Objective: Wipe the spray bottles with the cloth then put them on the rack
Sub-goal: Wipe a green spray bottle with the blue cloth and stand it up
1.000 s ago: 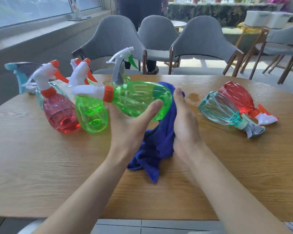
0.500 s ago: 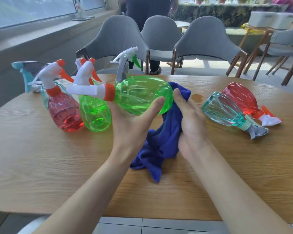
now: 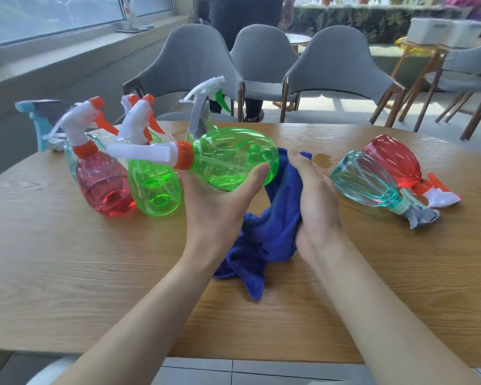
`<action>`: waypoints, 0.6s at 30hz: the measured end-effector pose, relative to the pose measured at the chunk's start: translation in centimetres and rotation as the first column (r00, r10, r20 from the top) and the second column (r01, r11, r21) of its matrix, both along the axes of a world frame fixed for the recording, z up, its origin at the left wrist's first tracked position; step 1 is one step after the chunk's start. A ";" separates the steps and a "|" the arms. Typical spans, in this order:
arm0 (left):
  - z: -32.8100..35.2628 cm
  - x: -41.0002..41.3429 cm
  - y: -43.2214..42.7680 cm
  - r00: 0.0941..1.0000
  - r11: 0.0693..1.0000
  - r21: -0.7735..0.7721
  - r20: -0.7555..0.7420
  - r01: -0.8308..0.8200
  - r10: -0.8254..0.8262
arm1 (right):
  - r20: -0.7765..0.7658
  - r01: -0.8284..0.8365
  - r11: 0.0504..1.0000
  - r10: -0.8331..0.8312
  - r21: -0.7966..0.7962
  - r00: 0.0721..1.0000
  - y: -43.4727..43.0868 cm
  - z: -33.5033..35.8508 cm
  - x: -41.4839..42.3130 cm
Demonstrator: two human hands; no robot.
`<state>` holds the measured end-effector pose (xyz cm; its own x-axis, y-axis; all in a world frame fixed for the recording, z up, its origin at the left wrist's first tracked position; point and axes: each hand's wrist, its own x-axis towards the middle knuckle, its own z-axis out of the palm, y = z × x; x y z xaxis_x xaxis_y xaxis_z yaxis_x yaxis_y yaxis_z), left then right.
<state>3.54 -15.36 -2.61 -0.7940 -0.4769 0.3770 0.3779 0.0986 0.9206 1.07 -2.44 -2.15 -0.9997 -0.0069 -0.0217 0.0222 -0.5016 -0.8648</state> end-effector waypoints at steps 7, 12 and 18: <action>-0.3 0.6 0.7 0.992 0.991 -0.051 0.038 0.120 -0.118 | 0.111 -0.070 0.998 0.068 0.012 0.991 -0.2 -0.8 -0.2; 0.3 0.5 0.1 0.999 0.992 -0.117 0.001 0.040 -0.040 | 0.056 -0.051 0.991 0.045 0.126 0.997 -0.3 -0.3 0.1; 0.2 -0.6 -1.2 0.999 0.993 -0.117 0.033 -0.020 0.024 | 0.051 0.006 0.994 -0.012 0.106 0.999 -0.5 0.0 -0.1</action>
